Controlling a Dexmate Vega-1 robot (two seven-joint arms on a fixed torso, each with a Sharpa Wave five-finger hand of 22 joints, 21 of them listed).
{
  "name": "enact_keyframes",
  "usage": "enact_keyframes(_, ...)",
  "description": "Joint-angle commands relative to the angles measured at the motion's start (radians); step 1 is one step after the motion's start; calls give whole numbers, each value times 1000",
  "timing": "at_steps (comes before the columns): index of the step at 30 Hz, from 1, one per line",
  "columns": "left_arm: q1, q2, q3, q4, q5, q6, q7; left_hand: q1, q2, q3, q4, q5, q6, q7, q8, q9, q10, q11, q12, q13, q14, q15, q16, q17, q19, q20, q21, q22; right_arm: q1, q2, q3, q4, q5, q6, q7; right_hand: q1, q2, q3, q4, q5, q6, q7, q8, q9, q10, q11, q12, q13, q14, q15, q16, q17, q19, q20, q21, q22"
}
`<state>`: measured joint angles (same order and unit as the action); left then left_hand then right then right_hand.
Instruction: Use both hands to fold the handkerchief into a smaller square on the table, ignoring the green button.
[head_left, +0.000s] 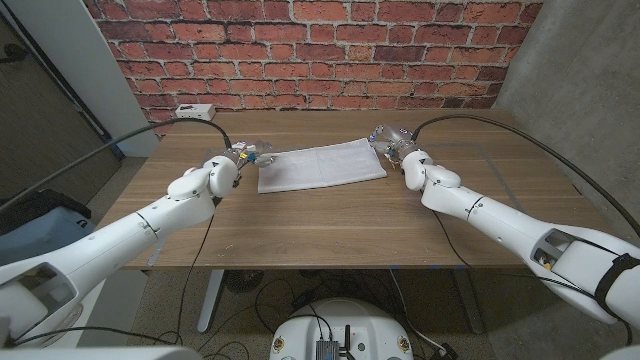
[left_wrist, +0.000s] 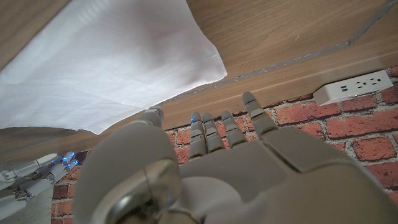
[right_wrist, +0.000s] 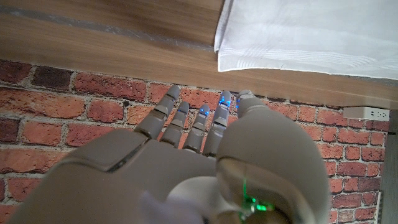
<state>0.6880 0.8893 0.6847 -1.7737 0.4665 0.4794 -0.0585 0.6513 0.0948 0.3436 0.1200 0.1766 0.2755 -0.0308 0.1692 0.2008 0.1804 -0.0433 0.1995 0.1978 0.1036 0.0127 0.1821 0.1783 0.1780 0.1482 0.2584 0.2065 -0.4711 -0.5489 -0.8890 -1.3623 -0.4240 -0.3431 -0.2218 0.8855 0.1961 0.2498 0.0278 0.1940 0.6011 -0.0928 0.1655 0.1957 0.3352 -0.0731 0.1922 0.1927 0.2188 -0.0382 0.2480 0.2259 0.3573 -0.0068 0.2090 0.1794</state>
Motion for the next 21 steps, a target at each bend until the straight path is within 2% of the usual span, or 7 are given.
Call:
enact_keyframes(1,32,36,-21,-42,-58,-32,-32,-33,-25,-25,6,-3,-12,-4,8,-3,-5,-4,1,3,-6,2,0,2,-3,-1,-6,1,-23,-19,10,-48,20,22,60,-23,-1,5,18,6,-20,1,2,3,-9,0,-2,5,11,-70,4,5,3,7,0,2)
enact_keyframes(4,37,44,-23,-50,-63,-39,-38,-44,-36,-34,6,-2,-19,-4,7,-4,-6,-4,2,2,-7,3,0,2,-5,-1,-7,1,-26,-23,11,-58,24,21,79,-35,-3,6,27,6,-37,0,2,2,-15,1,-2,5,12,-67,3,5,1,9,0,2)
enact_keyframes(9,41,57,-21,-62,-61,-47,-53,-79,-79,-68,7,4,-34,-5,9,-9,-15,-1,1,2,-13,6,0,2,-10,5,-11,-1,-33,-29,11,-76,23,15,99,-50,-4,7,37,6,-44,2,6,2,-21,3,-2,5,10,-64,2,7,-2,11,-1,3)
enact_keyframes(14,49,70,-15,-84,-35,-39,-55,-88,-99,-80,4,7,-40,-8,9,-10,-20,-1,1,2,-18,9,-1,1,-14,9,-13,-2,-43,-34,9,-95,15,9,107,-55,-4,11,40,7,-47,4,8,2,-21,12,0,5,8,-63,-1,6,-4,10,-1,3)
enact_keyframes(21,59,86,-9,-109,1,-28,-72,-86,-124,-92,-9,14,-49,-12,10,-12,-21,-1,3,1,-23,12,-2,0,-14,13,-15,-4,-57,-38,9,-121,7,-3,119,-58,-4,14,41,8,-47,5,11,1,-19,11,2,5,8,-64,-2,6,-5,9,-1,3)
